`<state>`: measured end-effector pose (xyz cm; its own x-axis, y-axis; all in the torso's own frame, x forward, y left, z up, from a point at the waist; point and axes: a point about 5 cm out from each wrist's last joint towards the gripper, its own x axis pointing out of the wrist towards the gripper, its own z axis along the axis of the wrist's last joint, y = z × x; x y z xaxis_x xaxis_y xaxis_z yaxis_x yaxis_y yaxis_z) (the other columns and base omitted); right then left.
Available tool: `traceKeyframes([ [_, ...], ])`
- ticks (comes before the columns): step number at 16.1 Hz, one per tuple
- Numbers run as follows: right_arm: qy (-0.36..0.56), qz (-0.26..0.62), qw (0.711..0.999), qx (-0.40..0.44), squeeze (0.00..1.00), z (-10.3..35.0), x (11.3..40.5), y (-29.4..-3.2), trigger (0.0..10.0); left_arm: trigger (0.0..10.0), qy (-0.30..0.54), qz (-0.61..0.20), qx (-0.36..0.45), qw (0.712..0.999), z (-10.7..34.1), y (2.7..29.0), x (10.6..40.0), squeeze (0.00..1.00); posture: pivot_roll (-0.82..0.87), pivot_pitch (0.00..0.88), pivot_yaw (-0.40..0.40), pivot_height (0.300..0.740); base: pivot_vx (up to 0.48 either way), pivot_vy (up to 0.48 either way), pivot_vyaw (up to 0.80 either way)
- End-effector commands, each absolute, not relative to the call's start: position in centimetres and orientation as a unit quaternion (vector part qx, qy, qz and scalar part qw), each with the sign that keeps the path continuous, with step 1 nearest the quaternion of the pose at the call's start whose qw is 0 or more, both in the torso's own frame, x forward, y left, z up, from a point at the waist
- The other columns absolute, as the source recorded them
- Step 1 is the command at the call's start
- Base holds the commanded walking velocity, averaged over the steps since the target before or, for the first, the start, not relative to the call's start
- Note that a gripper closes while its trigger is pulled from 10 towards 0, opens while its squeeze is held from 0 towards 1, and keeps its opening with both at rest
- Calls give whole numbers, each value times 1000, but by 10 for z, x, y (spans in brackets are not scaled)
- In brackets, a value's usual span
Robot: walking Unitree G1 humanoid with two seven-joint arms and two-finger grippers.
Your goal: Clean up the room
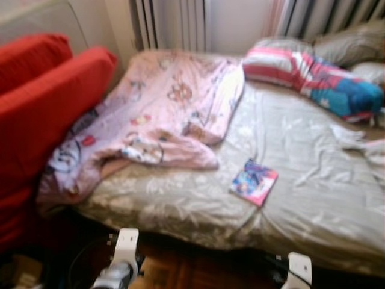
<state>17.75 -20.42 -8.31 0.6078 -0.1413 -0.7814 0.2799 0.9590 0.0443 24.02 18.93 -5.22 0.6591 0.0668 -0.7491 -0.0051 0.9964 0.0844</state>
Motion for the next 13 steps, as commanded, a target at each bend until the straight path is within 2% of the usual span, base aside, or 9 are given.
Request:
traceKeyframes([
  [1, 431, -124, 890, 82, 0, -84, 174, -207, 10000, 10000, 426, 26, 37, 904, -57, 191, 233, 0, 62, 61, 44, 740, 0, 259, 0],
  [13, 411, -123, 899, 88, 0, -79, 183, -207, 10000, 10000, 413, 28, 24, 910, -55, 190, 236, 0, 64, 58, 39, 740, 0, 0, 0],
])
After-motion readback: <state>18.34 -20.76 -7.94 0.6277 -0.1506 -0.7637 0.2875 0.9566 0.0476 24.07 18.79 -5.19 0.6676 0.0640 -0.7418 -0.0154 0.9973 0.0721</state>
